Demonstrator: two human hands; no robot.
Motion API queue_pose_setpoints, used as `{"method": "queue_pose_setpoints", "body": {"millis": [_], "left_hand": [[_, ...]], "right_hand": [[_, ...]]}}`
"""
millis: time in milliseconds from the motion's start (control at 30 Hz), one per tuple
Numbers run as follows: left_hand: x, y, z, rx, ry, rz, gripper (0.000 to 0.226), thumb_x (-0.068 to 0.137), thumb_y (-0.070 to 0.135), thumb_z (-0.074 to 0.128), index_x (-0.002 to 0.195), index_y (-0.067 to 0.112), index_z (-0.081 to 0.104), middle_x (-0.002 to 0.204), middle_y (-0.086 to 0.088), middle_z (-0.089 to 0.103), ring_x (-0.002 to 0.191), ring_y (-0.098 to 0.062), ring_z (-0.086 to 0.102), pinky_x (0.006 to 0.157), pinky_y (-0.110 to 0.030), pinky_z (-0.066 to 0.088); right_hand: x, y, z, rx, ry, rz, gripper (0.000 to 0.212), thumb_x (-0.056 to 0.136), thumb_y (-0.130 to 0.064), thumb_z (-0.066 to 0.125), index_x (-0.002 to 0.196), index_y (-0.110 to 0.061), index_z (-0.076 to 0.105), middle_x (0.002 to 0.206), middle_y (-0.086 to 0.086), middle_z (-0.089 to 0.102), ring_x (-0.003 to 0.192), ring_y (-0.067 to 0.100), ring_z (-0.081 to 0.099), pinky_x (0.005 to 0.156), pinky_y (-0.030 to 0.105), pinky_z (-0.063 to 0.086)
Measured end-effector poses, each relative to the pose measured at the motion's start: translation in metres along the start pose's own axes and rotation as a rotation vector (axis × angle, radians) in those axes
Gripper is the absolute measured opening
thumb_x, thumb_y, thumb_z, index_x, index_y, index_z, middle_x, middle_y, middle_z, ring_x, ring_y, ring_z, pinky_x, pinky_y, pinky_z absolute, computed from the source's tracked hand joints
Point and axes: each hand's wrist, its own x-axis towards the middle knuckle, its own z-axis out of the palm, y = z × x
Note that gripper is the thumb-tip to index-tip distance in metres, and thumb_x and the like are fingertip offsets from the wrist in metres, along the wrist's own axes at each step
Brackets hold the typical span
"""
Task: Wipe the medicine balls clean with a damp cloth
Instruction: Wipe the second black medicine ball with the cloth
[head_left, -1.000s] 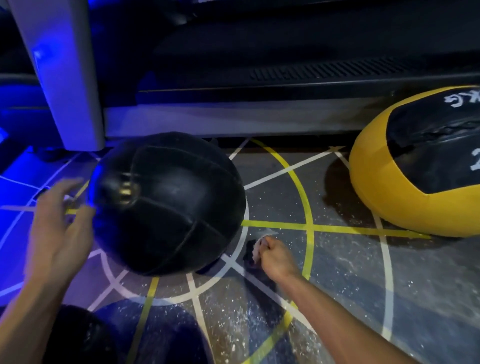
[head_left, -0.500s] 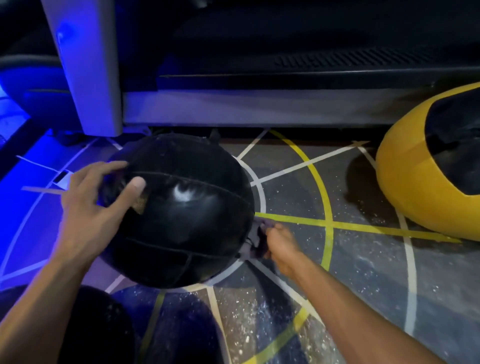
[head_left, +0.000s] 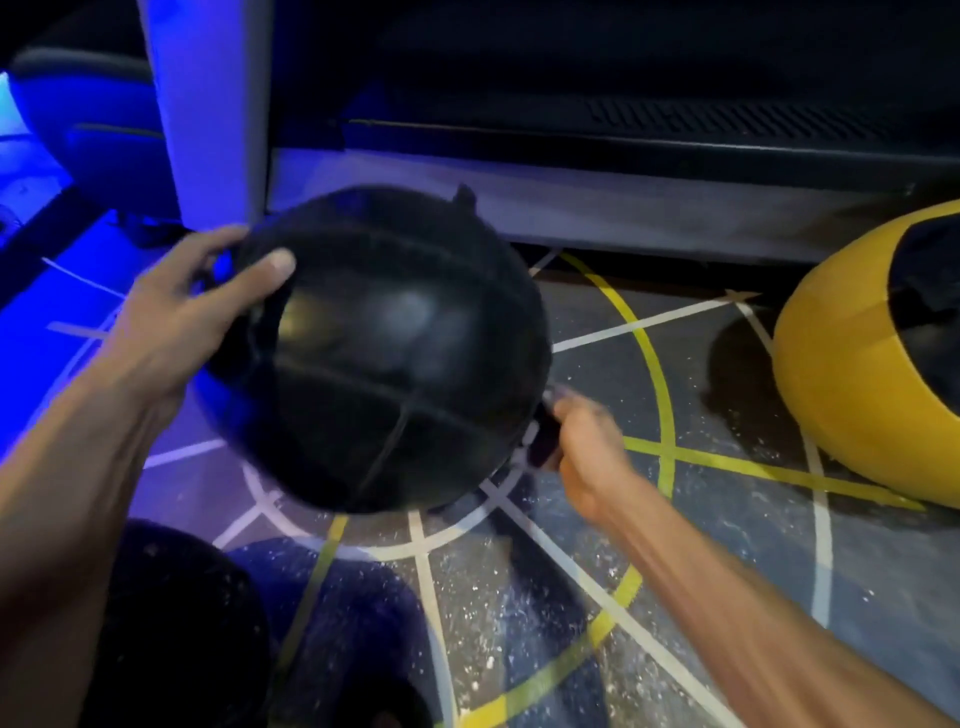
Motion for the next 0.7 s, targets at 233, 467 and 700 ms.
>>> {"method": "queue_pose_setpoints", "body": {"millis": [233,467,700], "left_hand": [[0.044,0.0,0.036,-0.241,-0.076,-0.007,0.059,0.08,0.048,0.082,0.132,0.029,0.063,0.11,0.007,0.067,0.091,-0.002,0.067,0.071,-0.014,0.048],[0.006,-0.065,0.075,-0.333,0.028,-0.171,0.071,0.067,0.061,0.085,0.124,0.03,0.057,0.114,0.009,0.066,0.096,-0.005,0.066,0.075,-0.023,0.051],[-0.064,-0.063,0.064,-0.339,0.041,-0.155,0.08,0.063,0.062,0.088,0.128,0.028,0.054,0.124,0.002,0.065,0.109,-0.012,0.067,0.091,-0.031,0.054]], "right_hand": [[0.035,-0.06,-0.014,-0.153,0.043,-0.329,0.032,0.098,-0.006,0.046,0.112,-0.018,0.072,0.099,0.001,0.076,0.091,0.018,0.072,0.075,0.04,0.057],[0.039,-0.037,-0.03,-0.332,0.061,-0.343,0.033,0.102,-0.013,0.047,0.109,-0.028,0.075,0.08,-0.017,0.066,0.079,0.004,0.061,0.069,0.023,0.049],[-0.024,-0.015,-0.049,-0.434,0.083,-0.299,0.031,0.106,-0.02,0.047,0.096,-0.028,0.075,0.084,-0.004,0.072,0.083,0.011,0.067,0.069,0.026,0.05]]}}
